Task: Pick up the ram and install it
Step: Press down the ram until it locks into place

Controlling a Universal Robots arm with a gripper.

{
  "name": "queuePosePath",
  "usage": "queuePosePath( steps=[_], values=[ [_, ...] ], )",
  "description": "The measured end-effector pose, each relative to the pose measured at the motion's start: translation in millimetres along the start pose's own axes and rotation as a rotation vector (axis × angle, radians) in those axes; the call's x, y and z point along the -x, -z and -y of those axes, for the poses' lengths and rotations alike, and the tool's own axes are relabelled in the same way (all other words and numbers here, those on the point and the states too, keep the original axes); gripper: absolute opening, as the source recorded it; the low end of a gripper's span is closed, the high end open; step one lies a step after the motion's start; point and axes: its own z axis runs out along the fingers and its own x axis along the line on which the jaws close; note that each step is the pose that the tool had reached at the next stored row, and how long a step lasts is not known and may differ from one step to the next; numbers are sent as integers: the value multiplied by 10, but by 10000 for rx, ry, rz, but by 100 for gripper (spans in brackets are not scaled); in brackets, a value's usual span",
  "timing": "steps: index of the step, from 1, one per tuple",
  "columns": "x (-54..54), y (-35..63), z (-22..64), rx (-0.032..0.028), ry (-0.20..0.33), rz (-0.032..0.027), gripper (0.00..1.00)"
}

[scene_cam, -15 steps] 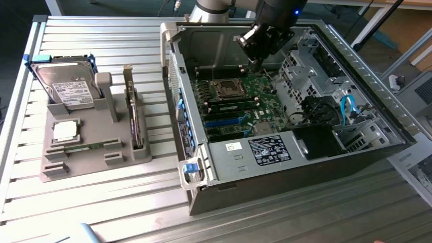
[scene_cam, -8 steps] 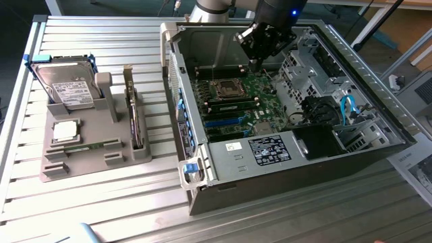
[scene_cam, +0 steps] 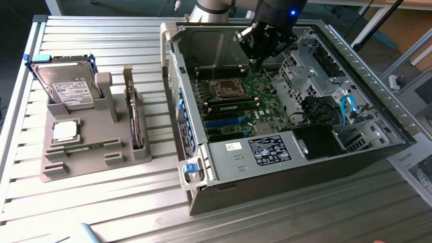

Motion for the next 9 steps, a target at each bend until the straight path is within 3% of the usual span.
queuePosePath(
  steps=[6, 9],
  values=[
    [0, 0, 0, -18, -782, -2, 10],
    [0, 0, 0, -20, -875, -3, 10]
  ],
)
